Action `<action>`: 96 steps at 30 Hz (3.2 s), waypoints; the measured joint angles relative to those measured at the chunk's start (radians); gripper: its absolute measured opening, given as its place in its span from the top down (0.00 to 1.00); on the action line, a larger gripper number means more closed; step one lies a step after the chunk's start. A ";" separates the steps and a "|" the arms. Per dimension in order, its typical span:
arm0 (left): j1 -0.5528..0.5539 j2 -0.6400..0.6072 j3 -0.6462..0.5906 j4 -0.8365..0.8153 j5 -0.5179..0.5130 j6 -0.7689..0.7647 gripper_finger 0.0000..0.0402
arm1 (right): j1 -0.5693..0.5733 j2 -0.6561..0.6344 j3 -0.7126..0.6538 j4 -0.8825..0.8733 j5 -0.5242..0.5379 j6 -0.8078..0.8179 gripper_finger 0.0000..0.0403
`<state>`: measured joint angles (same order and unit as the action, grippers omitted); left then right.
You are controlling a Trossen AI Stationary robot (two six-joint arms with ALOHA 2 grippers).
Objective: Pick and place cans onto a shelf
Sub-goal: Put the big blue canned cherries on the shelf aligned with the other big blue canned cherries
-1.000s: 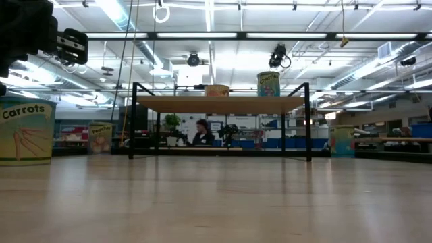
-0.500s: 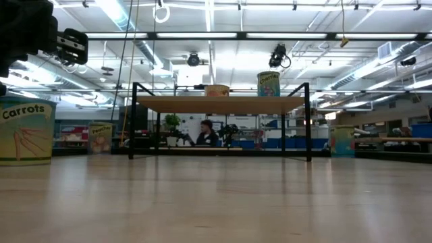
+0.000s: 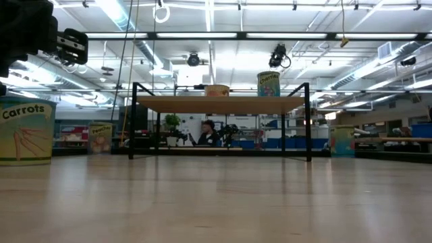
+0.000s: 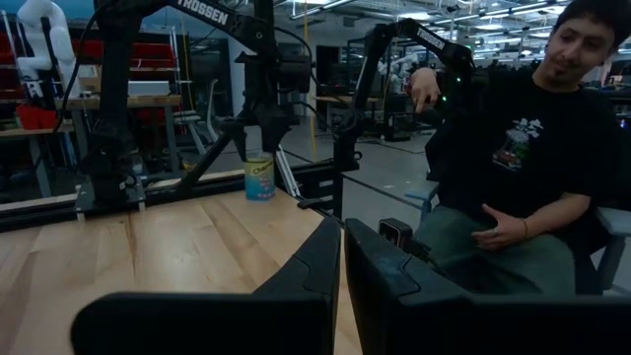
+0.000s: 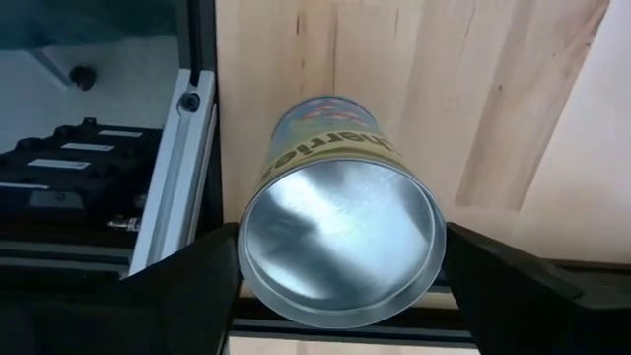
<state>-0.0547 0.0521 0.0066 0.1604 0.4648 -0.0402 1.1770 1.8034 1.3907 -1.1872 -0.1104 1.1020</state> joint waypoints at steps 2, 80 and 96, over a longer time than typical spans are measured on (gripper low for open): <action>0.000 0.000 0.000 0.000 0.000 0.000 0.93 | 0.000 0.000 0.000 0.006 0.001 -0.002 0.17; 0.000 0.000 0.000 -0.001 0.000 0.000 0.93 | -0.694 0.041 0.153 0.162 0.041 -1.933 0.19; 0.000 0.000 0.000 -0.001 0.000 0.000 0.93 | -0.777 0.131 0.150 0.092 0.164 -1.902 0.19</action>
<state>-0.0546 0.0521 0.0066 0.1596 0.4648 -0.0405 0.3998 1.9342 1.5410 -1.0953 0.0536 -0.7999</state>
